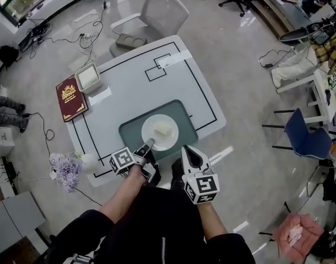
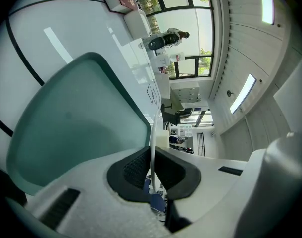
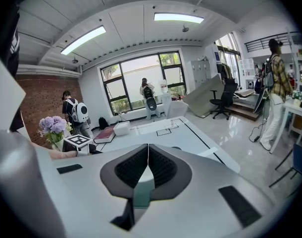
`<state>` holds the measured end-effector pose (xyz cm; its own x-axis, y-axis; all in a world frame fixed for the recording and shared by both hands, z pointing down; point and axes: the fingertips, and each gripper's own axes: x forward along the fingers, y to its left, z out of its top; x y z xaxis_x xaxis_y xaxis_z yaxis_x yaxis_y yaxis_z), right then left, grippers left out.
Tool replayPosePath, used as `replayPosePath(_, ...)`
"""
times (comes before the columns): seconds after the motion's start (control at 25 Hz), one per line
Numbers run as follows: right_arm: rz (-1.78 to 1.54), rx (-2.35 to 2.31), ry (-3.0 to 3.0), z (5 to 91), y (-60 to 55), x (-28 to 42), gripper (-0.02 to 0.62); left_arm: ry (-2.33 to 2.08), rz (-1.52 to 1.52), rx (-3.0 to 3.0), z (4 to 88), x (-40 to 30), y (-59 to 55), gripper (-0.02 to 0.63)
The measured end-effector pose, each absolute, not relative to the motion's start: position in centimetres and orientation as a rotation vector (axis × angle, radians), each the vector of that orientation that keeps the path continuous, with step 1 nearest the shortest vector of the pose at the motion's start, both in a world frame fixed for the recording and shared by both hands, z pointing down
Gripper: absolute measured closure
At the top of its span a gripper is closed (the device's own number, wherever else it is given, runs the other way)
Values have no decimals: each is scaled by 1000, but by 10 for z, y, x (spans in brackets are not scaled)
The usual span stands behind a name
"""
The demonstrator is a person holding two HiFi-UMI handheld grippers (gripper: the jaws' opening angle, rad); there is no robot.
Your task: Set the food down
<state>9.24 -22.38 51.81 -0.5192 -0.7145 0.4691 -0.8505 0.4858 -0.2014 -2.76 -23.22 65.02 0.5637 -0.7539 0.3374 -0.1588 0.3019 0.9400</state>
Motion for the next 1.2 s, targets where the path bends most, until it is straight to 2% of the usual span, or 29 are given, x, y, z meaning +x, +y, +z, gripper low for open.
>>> replayPosePath(1.2, 718, 1373, -2326, 547, -215, 147, 584, -1011, -336, 1179, 711, 14, -259, 584)
